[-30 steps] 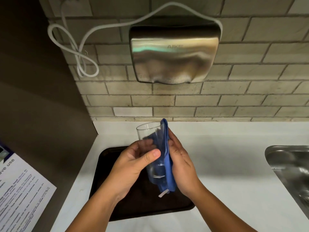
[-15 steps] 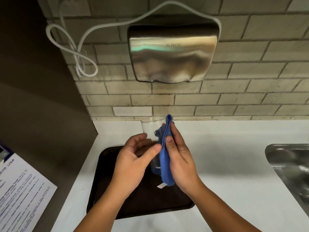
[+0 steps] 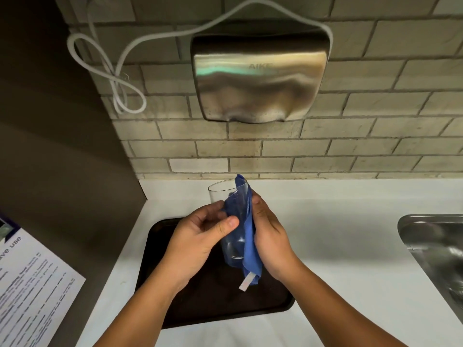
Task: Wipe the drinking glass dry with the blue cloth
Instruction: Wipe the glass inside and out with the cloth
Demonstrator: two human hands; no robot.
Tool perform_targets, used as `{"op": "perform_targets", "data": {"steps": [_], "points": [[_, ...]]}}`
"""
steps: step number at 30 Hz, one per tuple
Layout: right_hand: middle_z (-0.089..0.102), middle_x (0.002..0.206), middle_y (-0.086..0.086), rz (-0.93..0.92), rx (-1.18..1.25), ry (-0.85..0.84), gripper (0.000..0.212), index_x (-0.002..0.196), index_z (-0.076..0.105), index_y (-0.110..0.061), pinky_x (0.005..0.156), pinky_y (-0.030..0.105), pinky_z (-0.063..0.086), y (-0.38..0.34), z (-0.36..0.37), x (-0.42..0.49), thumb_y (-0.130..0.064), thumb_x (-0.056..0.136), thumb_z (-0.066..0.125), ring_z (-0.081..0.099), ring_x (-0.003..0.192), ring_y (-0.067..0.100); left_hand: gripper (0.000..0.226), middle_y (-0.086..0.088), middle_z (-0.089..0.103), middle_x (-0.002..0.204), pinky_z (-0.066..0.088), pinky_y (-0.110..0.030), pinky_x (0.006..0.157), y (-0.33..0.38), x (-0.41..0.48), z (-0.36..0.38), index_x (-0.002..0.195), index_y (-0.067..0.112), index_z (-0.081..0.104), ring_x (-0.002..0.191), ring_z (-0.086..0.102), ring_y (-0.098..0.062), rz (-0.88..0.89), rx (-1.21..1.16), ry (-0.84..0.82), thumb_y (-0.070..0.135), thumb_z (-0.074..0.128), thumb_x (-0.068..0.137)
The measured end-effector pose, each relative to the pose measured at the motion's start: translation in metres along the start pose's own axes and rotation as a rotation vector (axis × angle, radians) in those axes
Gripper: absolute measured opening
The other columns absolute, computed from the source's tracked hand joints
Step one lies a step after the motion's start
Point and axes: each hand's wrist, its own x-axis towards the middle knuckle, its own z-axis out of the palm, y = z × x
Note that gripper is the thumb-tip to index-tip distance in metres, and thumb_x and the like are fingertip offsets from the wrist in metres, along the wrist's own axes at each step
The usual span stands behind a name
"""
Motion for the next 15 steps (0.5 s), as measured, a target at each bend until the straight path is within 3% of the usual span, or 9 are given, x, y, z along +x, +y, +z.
{"op": "perform_targets", "data": {"steps": [2, 5, 8, 10, 13, 15], "points": [[0.083, 0.111, -0.027, -0.005, -0.011, -0.022, 0.039, 0.132, 0.066, -0.033, 0.089, 0.007, 0.056, 0.002, 0.000, 0.001, -0.037, 0.117, 0.030, 0.077, 0.109, -0.005, 0.047, 0.018, 0.087, 0.096, 0.057, -0.006, 0.077, 0.000, -0.001, 0.002, 0.109, 0.033, 0.081, 0.092, 0.080, 0.006, 0.024, 0.093, -0.003, 0.033, 0.092, 0.063], [0.082, 0.117, -0.024, -0.052, -0.075, -0.015, 0.047, 0.136, 0.067, -0.034, 0.095, 0.009, 0.054, 0.001, 0.003, 0.001, -0.052, 0.105, 0.037, 0.075, 0.117, -0.002, 0.049, 0.018, 0.085, 0.108, 0.060, -0.011, 0.079, -0.002, 0.004, 0.001, 0.113, 0.032, 0.079, 0.100, 0.080, 0.001, 0.019, 0.212, -0.005, 0.031, 0.102, 0.070], [0.080, 0.124, -0.013, -0.012, -0.102, -0.032, 0.047, 0.142, 0.066, -0.023, 0.096, 0.010, 0.055, 0.008, -0.002, 0.006, -0.043, 0.114, 0.034, 0.075, 0.119, 0.006, 0.052, 0.006, 0.083, 0.108, 0.063, -0.025, 0.087, -0.007, 0.011, 0.000, 0.113, 0.025, 0.076, 0.111, 0.079, -0.017, -0.017, 0.190, -0.002, 0.025, 0.104, 0.069], [0.080, 0.126, -0.006, 0.066, -0.134, -0.034, 0.042, 0.141, 0.066, -0.023, 0.094, 0.013, 0.057, 0.012, -0.007, 0.010, -0.035, 0.119, 0.032, 0.076, 0.116, 0.009, 0.057, 0.009, 0.083, 0.110, 0.062, -0.024, 0.087, -0.010, 0.012, 0.001, 0.114, 0.025, 0.076, 0.116, 0.078, -0.022, -0.015, 0.142, 0.001, 0.025, 0.104, 0.064], [0.082, 0.128, 0.011, 0.226, -0.090, -0.008, 0.045, 0.134, 0.075, -0.020, 0.108, 0.034, 0.057, 0.014, -0.015, 0.015, -0.041, 0.119, 0.038, 0.077, 0.121, 0.025, 0.072, 0.010, 0.082, 0.116, 0.060, -0.022, 0.087, -0.014, 0.015, 0.000, 0.117, 0.028, 0.076, 0.115, 0.078, -0.016, 0.034, 0.066, 0.027, 0.039, 0.099, 0.049], [0.084, 0.121, 0.013, 0.280, -0.007, 0.017, 0.044, 0.120, 0.083, -0.020, 0.110, 0.043, 0.057, 0.019, -0.018, 0.018, -0.040, 0.118, 0.043, 0.078, 0.119, 0.031, 0.074, 0.013, 0.081, 0.116, 0.061, -0.020, 0.084, -0.016, 0.016, -0.001, 0.118, 0.030, 0.075, 0.111, 0.076, -0.010, 0.072, 0.027, 0.036, 0.040, 0.097, 0.048]]}}
